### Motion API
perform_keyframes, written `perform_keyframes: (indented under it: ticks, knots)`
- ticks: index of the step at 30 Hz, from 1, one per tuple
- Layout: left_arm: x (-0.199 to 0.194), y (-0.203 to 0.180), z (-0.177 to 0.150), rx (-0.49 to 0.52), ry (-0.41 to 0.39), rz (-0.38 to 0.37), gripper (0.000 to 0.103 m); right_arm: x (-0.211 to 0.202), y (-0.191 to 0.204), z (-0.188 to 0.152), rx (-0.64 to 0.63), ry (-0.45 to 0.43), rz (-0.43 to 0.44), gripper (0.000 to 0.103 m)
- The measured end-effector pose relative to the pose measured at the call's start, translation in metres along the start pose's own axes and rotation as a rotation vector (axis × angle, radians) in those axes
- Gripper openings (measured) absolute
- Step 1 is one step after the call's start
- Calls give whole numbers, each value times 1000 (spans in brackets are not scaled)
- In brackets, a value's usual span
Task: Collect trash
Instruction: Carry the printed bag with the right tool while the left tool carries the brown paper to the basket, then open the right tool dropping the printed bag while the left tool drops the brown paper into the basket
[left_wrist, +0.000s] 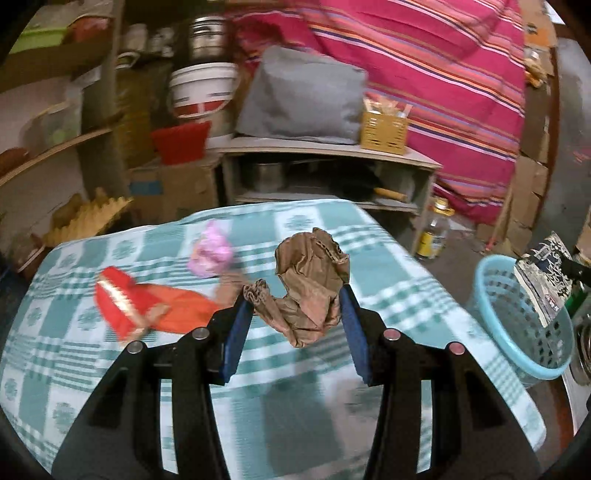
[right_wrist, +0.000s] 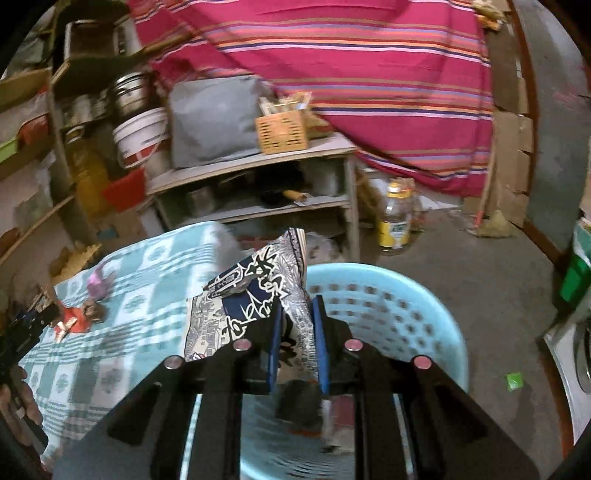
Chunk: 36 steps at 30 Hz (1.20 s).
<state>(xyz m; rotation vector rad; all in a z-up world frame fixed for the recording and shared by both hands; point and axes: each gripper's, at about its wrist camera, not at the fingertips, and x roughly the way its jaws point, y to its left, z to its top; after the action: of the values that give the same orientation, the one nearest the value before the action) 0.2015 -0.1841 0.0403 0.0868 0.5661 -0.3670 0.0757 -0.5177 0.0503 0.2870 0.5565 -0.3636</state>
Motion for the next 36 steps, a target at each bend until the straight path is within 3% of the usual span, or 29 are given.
perform_keyframes:
  ticks: [8, 16, 22, 27, 30, 36]
  knots:
    - [7, -72, 1, 61, -4, -97, 47, -2, -39, -5, -16, 23, -88, 17]
    - [11, -132, -3, 118, 1, -184, 47, 9, -55, -11, -16, 81, -108, 21]
    - [14, -155, -6, 131, 9, -214, 47, 12, -59, -16, -30, 106, -118, 40]
    - [19, -167, -8, 133, 24, -229, 47, 10, -64, -18, -24, 110, -111, 43]
    - [20, -176, -9, 150, 28, -235, 47, 6, -66, -17, -16, 91, -116, 57]
    - [21, -196, -13, 174, 31, -258, 47, 1, -73, -16, -6, 70, -149, 65]
